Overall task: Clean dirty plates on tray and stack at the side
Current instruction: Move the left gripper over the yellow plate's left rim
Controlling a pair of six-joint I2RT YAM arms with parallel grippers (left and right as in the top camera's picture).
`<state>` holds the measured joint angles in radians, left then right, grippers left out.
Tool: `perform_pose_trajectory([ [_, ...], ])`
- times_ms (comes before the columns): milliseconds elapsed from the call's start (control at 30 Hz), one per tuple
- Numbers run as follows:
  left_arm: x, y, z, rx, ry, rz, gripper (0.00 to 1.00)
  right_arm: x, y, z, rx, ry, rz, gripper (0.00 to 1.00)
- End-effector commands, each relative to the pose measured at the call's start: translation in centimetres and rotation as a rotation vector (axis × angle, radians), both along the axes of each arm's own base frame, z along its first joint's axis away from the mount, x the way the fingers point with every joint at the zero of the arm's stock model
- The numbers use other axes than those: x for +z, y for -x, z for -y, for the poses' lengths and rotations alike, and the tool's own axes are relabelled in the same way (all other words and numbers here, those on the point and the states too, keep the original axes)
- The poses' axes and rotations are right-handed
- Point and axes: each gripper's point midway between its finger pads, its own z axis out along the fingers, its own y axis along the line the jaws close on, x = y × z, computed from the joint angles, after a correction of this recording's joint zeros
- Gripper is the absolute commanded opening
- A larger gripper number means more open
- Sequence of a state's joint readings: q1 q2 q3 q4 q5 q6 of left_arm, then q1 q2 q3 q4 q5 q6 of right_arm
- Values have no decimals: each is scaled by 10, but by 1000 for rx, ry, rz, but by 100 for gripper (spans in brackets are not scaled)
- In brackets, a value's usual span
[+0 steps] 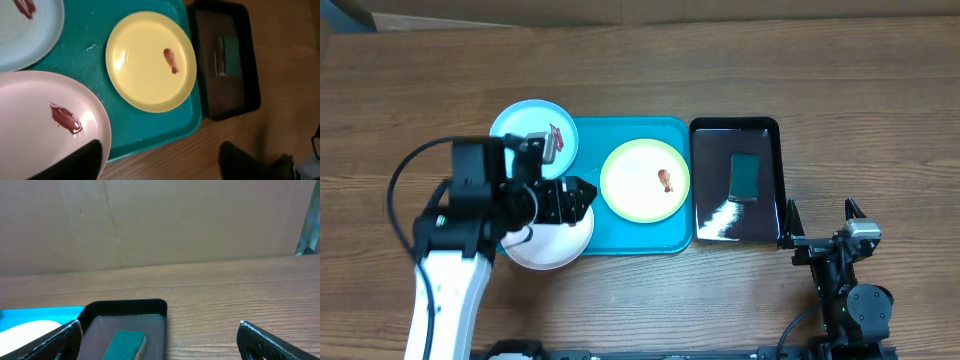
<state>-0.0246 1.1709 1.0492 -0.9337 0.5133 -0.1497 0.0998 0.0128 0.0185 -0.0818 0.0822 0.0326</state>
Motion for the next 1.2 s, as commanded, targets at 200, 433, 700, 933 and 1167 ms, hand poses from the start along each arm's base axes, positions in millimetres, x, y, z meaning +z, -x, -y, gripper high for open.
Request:
perform_pose_trajectory([
  [200,-57,-12,2,89,-212,-188,60,-3,0,1,-1,4,1,100],
  [433,-95,-27,23,114,-342,-218,61,-3,0,1,-1,3,1,100],
  [700,-134,-55,32,152,-353,-226,57,-3,0,1,-1,4,1,100],
  [933,-156,-61,33,154,-365,-250,43,-3,0,1,-1,4,1,100],
  [1167,-159,-69,27,181,-399,-225,31,-3,0,1,-1,4,1,100],
])
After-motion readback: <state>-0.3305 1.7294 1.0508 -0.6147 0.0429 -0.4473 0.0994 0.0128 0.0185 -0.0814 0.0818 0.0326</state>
